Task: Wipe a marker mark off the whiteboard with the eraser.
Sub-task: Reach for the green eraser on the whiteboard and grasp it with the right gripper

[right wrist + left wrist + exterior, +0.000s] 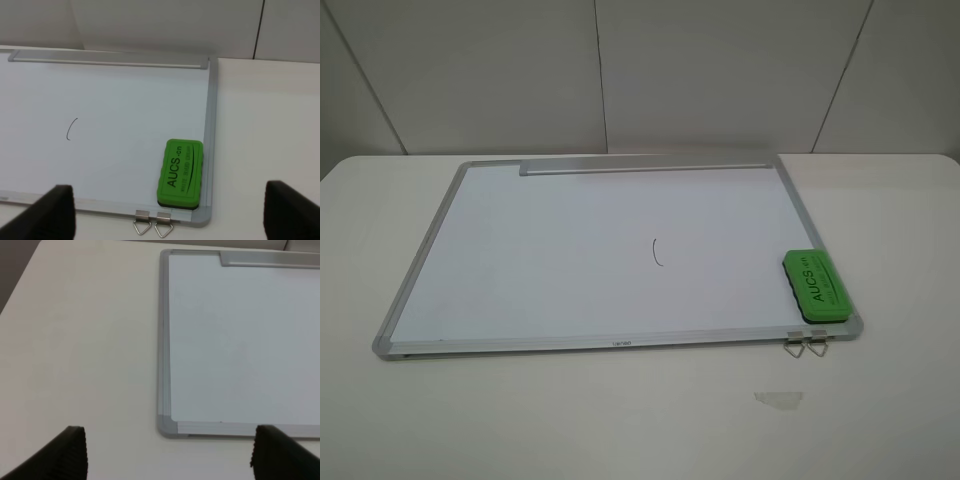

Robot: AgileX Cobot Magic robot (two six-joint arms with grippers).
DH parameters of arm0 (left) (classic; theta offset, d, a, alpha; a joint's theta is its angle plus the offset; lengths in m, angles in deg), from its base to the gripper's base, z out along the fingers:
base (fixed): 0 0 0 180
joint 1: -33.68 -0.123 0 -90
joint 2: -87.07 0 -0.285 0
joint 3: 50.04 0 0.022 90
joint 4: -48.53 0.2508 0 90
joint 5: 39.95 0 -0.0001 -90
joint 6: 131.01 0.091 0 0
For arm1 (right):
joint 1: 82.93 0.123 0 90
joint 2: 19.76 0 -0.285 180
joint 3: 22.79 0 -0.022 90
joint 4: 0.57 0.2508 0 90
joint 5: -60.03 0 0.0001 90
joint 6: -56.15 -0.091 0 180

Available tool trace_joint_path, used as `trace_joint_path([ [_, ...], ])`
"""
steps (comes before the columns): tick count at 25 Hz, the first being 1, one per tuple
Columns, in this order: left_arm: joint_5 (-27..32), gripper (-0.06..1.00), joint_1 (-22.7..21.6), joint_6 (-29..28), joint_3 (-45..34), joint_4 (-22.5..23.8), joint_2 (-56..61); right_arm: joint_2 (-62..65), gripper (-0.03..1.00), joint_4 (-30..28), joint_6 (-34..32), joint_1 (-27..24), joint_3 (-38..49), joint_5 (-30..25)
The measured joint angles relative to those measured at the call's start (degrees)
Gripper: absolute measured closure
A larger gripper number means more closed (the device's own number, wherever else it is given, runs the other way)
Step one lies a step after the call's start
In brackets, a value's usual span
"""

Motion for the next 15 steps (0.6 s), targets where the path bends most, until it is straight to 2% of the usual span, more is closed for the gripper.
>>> trace_joint_path([
  [15,0.00,0.26,0.00,0.00,0.00,0.10,0.00,0.00,0.21,0.00,-0.17,0.00,0.06,0.00],
])
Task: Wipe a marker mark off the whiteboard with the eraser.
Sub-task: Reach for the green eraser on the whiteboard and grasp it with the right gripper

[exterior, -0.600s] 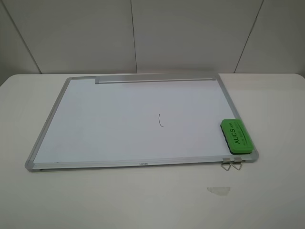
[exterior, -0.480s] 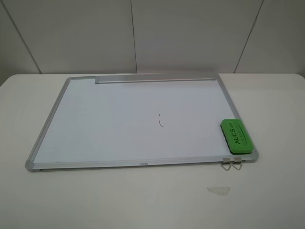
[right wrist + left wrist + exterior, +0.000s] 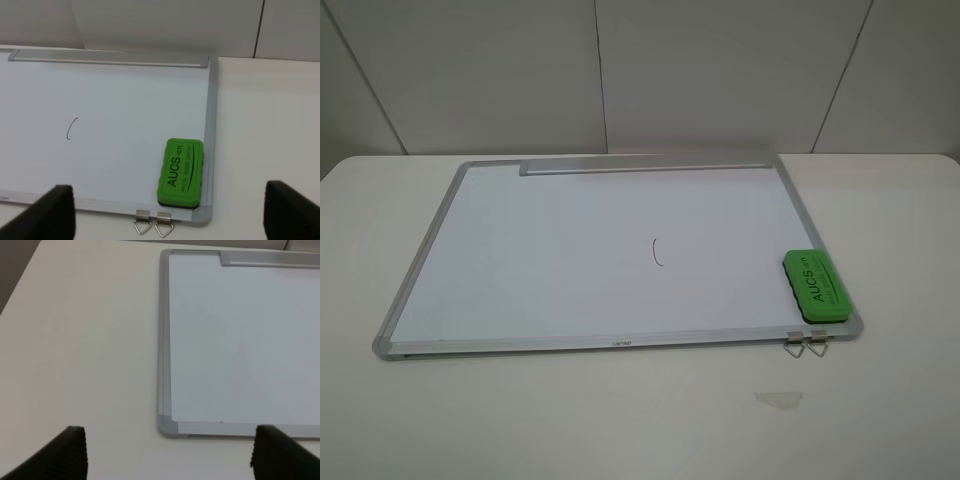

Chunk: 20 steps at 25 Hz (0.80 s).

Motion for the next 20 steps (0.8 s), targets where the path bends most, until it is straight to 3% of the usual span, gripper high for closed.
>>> trace_joint_path([
  [13,0.00,0.26,0.00,0.00,0.00,0.07,0.00,0.00,0.21,1.64,0.00,0.00,0.00,-0.02],
  [20,0.00,0.26,0.11,0.00,0.00,0.45,0.00,-4.87,0.21,5.09,0.00,0.00,-1.76,-3.54],
])
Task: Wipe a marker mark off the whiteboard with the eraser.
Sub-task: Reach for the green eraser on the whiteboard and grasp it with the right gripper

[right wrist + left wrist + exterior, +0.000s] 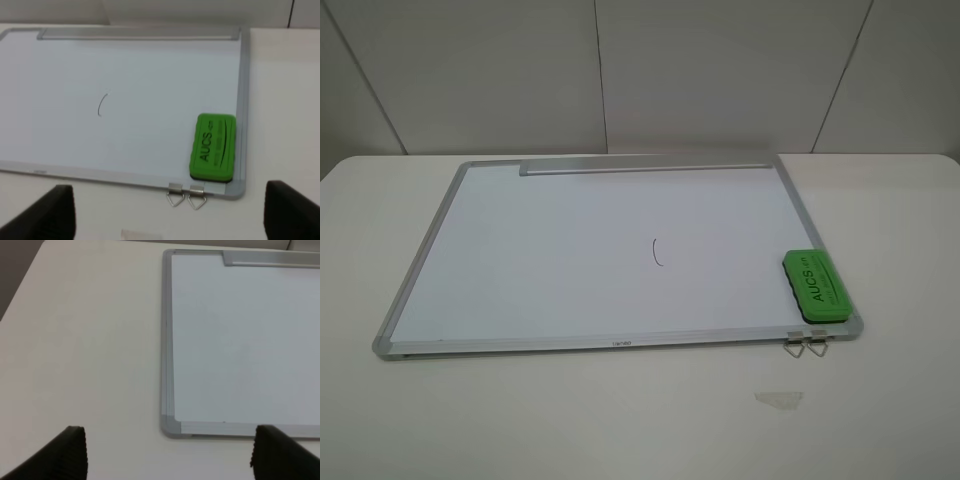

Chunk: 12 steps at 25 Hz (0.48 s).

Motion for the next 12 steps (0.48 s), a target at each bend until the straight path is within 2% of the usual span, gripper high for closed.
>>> trace_joint_path([
  [7,0.00,0.26,3.59,0.00,0.00,0.32,0.00,-14.50,0.21,4.01,0.00,0.00,-3.30,-1.24],
  [12,0.00,0.26,3.96,0.00,0.00,0.37,0.00,-25.97,0.21,6.43,0.47,0.00,-5.30,-0.91],
])
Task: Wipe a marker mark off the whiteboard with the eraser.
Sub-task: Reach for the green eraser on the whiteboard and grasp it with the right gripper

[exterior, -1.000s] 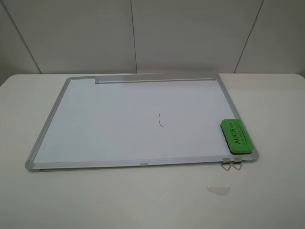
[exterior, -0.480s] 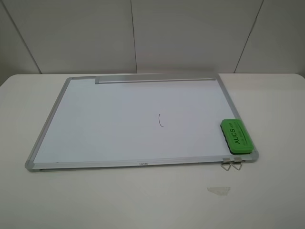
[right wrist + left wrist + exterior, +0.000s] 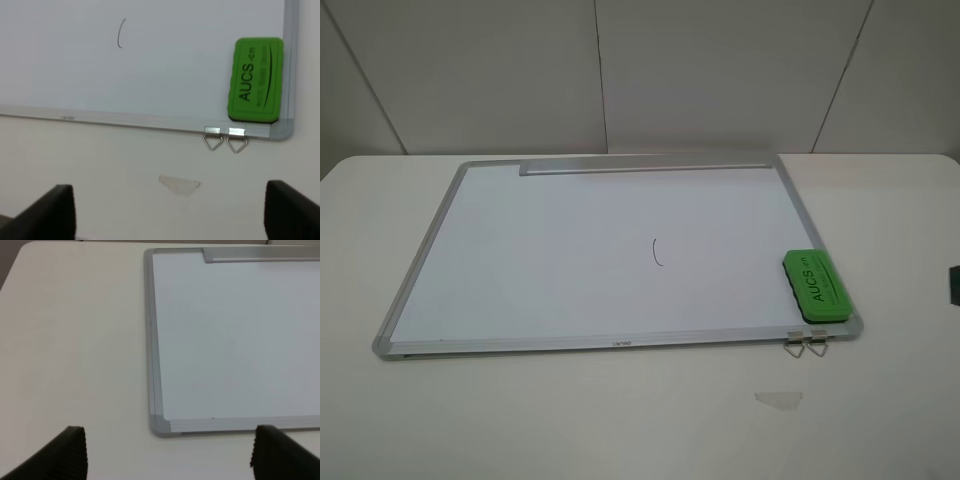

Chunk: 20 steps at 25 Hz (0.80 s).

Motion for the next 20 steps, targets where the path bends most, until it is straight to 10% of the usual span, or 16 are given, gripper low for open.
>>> trace_joint_path([
  [12,0.00,0.26,0.00,0.00,0.00,0.00,0.00,-27.65,0.21,0.70,4.08,0.13,-8.98,3.30],
  [20,0.00,0.26,0.00,0.00,0.00,0.10,0.00,-44.53,0.21,-9.28,-1.32,10.13,-15.04,8.23],
])
